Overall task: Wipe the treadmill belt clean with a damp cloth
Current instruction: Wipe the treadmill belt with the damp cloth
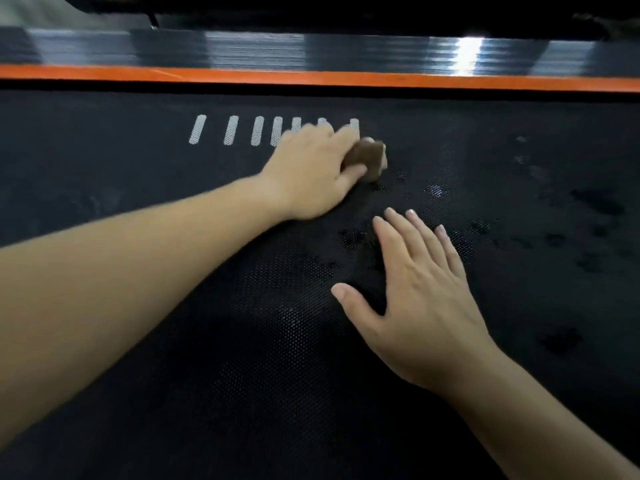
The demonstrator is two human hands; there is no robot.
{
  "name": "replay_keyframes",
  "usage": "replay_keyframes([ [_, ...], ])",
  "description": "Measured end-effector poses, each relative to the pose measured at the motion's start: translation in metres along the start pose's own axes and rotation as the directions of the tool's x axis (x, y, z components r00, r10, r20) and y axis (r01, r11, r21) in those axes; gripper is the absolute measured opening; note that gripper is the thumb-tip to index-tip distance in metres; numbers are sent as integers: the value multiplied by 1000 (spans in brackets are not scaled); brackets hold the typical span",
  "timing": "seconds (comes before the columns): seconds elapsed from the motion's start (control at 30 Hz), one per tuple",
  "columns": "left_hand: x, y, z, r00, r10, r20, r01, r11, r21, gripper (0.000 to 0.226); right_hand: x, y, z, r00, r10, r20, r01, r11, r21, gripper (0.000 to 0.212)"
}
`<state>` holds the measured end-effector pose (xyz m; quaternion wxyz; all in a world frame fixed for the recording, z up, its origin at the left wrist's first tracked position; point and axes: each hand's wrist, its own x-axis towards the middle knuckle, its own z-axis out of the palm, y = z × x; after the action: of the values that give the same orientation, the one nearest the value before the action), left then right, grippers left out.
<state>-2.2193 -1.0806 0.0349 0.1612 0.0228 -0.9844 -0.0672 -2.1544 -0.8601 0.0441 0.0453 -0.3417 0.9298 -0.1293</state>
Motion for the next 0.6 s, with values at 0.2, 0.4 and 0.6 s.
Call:
replay_keyframes([
  [0.2, 41, -17, 7, 927, -373, 31, 369, 924, 98, 42, -1, 0, 4, 998, -6, -60, 5, 1000, -8, 79],
  [0.4, -81, 34, -29, 999, -23, 37, 25, 998, -53, 33, -6, 19, -18, 970, 179, -166, -84, 884, 460, 50],
  [0.6, -81, 31, -29, 999, -26, 43, 20, 992, 125, 39, -43, 54, -26, 992, 127, 10, -127, 992, 29, 68],
])
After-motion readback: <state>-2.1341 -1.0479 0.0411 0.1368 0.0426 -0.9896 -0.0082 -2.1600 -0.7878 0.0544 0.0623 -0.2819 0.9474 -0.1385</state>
